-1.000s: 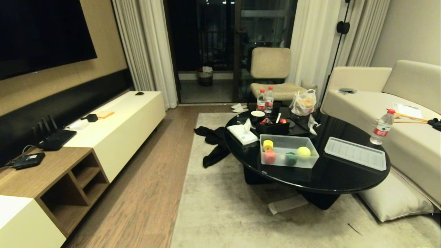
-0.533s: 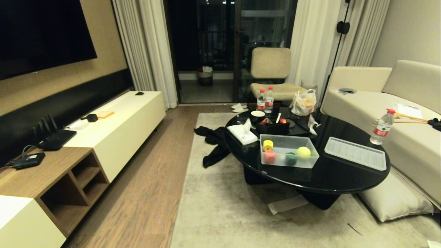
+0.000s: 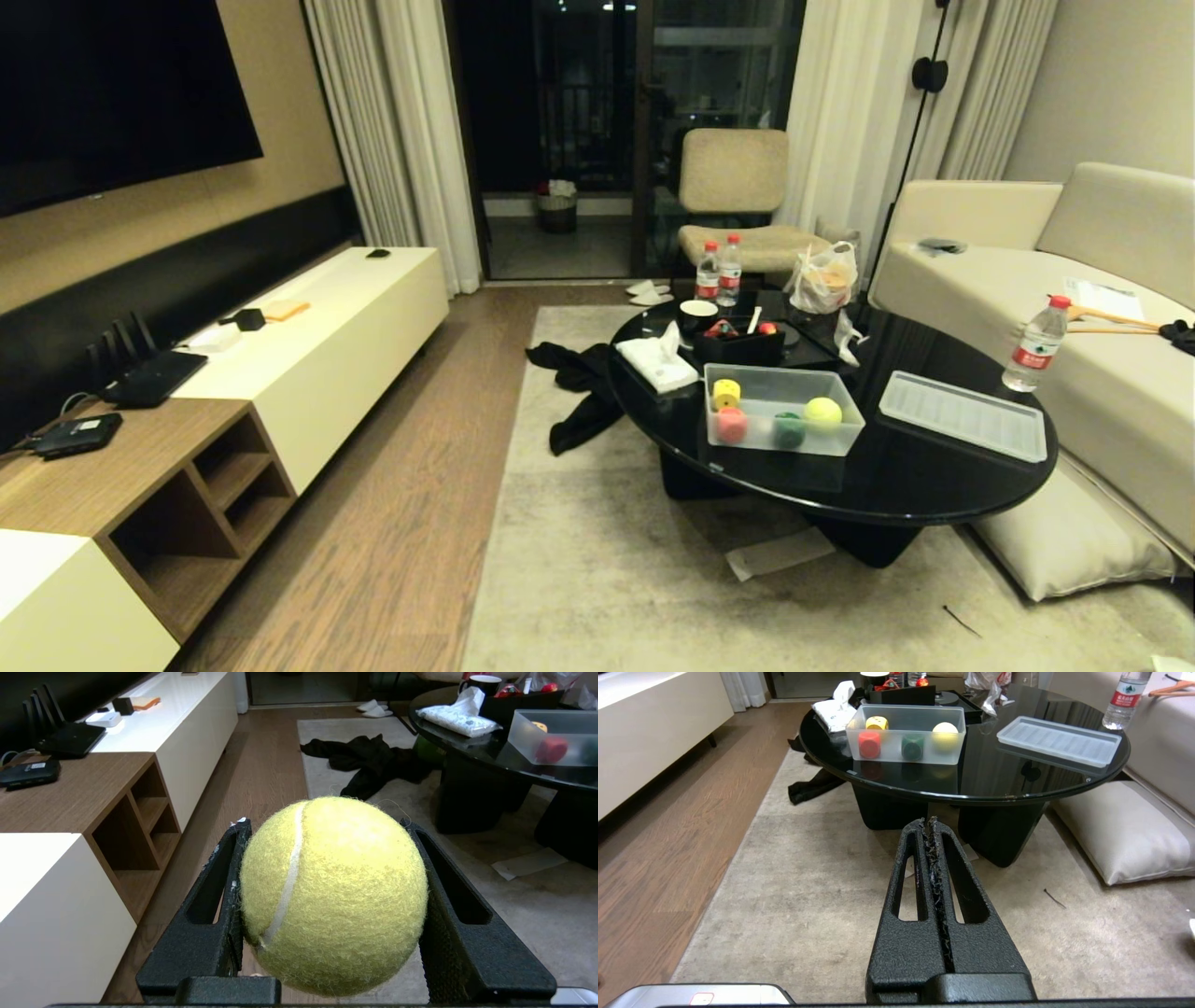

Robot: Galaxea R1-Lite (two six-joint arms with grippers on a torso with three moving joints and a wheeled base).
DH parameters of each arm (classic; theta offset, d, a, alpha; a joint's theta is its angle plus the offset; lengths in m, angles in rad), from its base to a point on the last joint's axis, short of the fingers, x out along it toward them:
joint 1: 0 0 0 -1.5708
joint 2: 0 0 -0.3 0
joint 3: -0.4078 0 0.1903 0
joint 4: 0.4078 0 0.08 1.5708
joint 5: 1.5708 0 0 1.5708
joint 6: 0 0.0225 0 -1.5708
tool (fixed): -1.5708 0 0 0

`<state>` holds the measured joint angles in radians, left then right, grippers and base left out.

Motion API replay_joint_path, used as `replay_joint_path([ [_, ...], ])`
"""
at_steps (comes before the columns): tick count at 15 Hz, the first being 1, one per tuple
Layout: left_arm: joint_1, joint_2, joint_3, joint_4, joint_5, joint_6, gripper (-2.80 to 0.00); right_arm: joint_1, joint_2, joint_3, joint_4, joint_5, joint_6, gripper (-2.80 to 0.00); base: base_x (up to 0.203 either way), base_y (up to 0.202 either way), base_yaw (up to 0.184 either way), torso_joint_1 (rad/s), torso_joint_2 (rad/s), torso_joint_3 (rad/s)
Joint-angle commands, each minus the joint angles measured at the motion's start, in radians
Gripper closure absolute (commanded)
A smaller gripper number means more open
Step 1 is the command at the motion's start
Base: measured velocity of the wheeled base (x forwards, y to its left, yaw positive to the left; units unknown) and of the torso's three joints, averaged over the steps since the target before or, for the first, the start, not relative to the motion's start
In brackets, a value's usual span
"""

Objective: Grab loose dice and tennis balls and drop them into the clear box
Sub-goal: Put the ball in the box

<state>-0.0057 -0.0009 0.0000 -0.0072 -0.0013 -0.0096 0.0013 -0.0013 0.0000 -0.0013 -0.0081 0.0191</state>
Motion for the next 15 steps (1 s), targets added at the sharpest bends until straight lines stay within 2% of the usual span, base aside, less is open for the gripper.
replay_joint_path([
  [1, 0.0, 0.001, 0.002, 0.0, 0.0, -0.001, 0.0, 0.0, 0.001, 0.002, 0.0, 0.0, -0.001, 0.0, 0.0, 0.0, 0.0, 0.0, 0.0, 0.0],
  [15, 0.0, 0.001, 0.002, 0.0, 0.0, -0.003, 0.0, 0.0, 0.001, 0.002, 0.001, -0.001, 0.004, 0.0, 0.0, 0.0, 0.0, 0.0, 0.0, 0.0],
])
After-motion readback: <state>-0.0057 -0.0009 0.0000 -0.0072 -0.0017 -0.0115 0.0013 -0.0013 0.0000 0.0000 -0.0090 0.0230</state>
